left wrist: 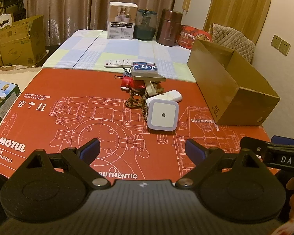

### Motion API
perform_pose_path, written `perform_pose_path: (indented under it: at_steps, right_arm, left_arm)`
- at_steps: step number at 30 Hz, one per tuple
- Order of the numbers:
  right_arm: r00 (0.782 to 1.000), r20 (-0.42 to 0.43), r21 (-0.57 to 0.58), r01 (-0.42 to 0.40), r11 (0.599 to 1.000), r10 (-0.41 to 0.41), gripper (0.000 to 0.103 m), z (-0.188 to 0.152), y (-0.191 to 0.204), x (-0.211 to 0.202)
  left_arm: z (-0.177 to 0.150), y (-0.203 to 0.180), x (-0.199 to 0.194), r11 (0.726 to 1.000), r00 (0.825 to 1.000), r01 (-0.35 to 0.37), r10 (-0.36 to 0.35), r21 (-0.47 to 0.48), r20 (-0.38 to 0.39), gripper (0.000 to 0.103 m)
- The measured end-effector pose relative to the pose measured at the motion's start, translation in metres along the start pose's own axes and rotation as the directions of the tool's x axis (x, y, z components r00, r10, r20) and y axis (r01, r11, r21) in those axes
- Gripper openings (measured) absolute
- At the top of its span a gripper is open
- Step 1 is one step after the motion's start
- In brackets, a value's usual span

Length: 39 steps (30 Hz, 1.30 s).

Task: Organize rigid objects
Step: 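Reach the right tool to the white square night light and grasp it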

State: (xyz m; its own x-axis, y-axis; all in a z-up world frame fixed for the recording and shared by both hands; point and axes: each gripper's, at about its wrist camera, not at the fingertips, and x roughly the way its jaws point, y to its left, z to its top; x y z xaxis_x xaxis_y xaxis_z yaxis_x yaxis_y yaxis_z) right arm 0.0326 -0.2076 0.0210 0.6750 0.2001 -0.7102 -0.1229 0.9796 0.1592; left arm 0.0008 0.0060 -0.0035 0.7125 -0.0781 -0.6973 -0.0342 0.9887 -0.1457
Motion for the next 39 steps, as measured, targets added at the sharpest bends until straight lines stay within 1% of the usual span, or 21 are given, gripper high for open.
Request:
perform_pose_path:
  at_steps: [7, 10, 13, 16, 19, 22, 24, 26, 27, 28, 30, 32, 35, 37, 39]
  right_arm:
    - [1.000, -0.001, -0.011, -0.007, 1.000, 0.007, 0.101, 0.002, 0.005, 0.008]
    - [1.000, 0.002, -0.017, -0.021, 1.000, 0.021, 0.101, 0.002, 0.010, 0.015]
    - [0.999, 0.013, -0.037, -0.041, 0.998, 0.042, 0.101, 0.004, 0.018, 0.025]
    - [0.997, 0.027, -0.051, -0.067, 0.996, 0.069, 0.101, 0.008, 0.028, 0.038]
    - [0.995, 0.034, -0.065, -0.095, 0.993, 0.097, 0.101, 0.013, 0.041, 0.056]
    - [0.992, 0.025, -0.067, -0.118, 0.991, 0.120, 0.100, 0.016, 0.054, 0.076]
    - [0.991, 0.018, -0.079, -0.132, 0.988, 0.134, 0.100, 0.018, 0.064, 0.088]
    - [0.990, 0.024, -0.095, -0.135, 0.986, 0.138, 0.100, 0.020, 0.074, 0.098]
    - [0.990, 0.028, -0.101, -0.132, 0.986, 0.136, 0.099, 0.021, 0.077, 0.104]
    - [0.990, 0.035, -0.104, -0.130, 0.986, 0.135, 0.095, 0.021, 0.080, 0.110]
    - [0.990, 0.034, -0.097, -0.131, 0.987, 0.135, 0.090, 0.022, 0.083, 0.121]
    - [0.990, 0.023, -0.087, -0.135, 0.987, 0.137, 0.089, 0.022, 0.085, 0.132]
    - [0.991, 0.005, -0.093, -0.136, 0.986, 0.137, 0.087, 0.021, 0.089, 0.148]
    - [0.992, -0.005, -0.102, -0.127, 0.987, 0.127, 0.084, 0.020, 0.092, 0.156]
    - [0.994, -0.008, -0.104, -0.108, 0.989, 0.108, 0.080, 0.020, 0.095, 0.163]
  left_arm:
    - [0.001, 0.007, 0.005, 1.000, 1.000, 0.008, -0.008, -0.007, -0.012, 0.092]
    - [0.004, 0.014, 0.008, 1.000, 1.000, -0.001, 0.001, -0.016, -0.011, 0.092]
    - [0.011, 0.024, 0.012, 0.999, 1.000, -0.024, 0.025, -0.026, 0.007, 0.092]
    - [0.020, 0.032, 0.018, 0.999, 0.999, -0.040, 0.041, -0.023, 0.023, 0.093]
    - [0.036, 0.044, 0.029, 0.998, 0.997, -0.055, 0.056, -0.019, 0.049, 0.093]
    - [0.056, 0.057, 0.041, 0.999, 0.995, -0.048, 0.049, -0.006, 0.085, 0.093]
    - [0.064, 0.065, 0.049, 0.999, 0.995, -0.045, 0.045, 0.001, 0.093, 0.093]
    - [0.070, 0.071, 0.060, 0.998, 0.994, -0.059, 0.057, 0.016, 0.093, 0.093]
    - [0.072, 0.075, 0.067, 0.998, 0.994, -0.058, 0.056, 0.021, 0.092, 0.093]
    - [0.074, 0.079, 0.073, 0.998, 0.994, -0.054, 0.052, 0.020, 0.092, 0.093]
    - [0.075, 0.086, 0.085, 0.999, 0.994, -0.052, 0.051, 0.012, 0.095, 0.093]
    - [0.074, 0.091, 0.095, 0.999, 0.995, -0.045, 0.046, -0.005, 0.093, 0.093]
    - [0.071, 0.098, 0.113, 0.998, 0.997, -0.052, 0.054, -0.044, 0.048, 0.093]
    - [0.070, 0.097, 0.122, 0.998, 0.998, -0.060, 0.061, -0.035, 0.021, 0.093]
    - [0.071, 0.095, 0.128, 0.998, 0.998, -0.060, 0.061, -0.023, 0.011, 0.093]
